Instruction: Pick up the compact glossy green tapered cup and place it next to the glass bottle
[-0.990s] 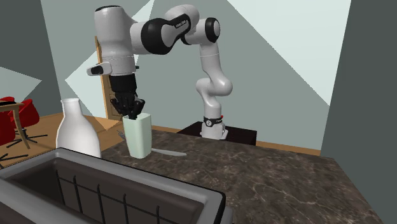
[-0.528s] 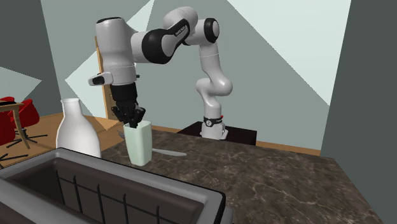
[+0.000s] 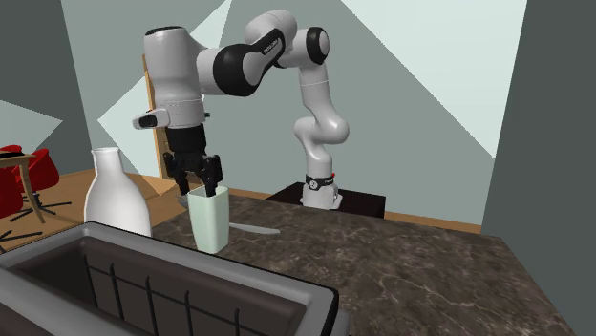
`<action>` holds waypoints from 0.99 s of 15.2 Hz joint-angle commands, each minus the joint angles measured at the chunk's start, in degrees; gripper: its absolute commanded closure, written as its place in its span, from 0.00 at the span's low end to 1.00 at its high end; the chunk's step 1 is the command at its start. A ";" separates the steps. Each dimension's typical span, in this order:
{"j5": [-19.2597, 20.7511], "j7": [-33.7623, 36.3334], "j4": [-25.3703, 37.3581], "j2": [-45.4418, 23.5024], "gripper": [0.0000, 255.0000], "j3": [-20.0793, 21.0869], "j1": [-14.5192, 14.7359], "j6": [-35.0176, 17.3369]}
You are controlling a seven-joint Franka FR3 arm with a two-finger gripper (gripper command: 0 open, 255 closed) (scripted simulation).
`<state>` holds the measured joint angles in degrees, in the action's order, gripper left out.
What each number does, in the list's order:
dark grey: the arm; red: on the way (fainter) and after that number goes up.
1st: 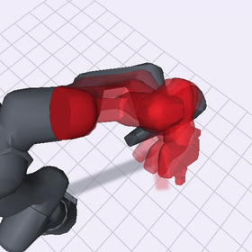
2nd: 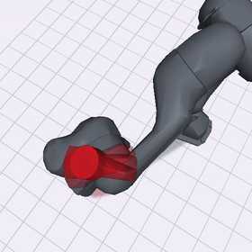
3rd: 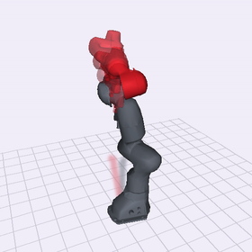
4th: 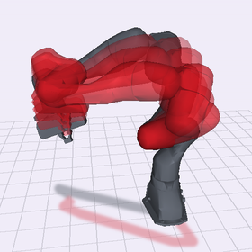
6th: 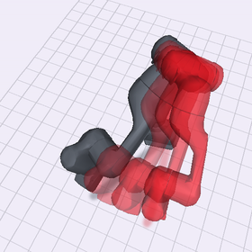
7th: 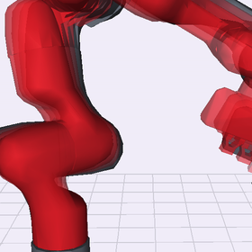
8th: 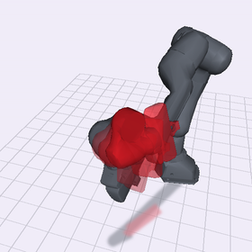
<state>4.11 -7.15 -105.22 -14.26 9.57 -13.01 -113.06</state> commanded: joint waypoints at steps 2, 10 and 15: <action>0.00 0.00 0.00 0.00 0.00 0.00 0.00 0.00; -0.37 -0.26 5.79 1.21 0.00 0.17 0.12 6.97; -0.37 -0.26 5.79 1.21 0.00 0.17 0.12 6.97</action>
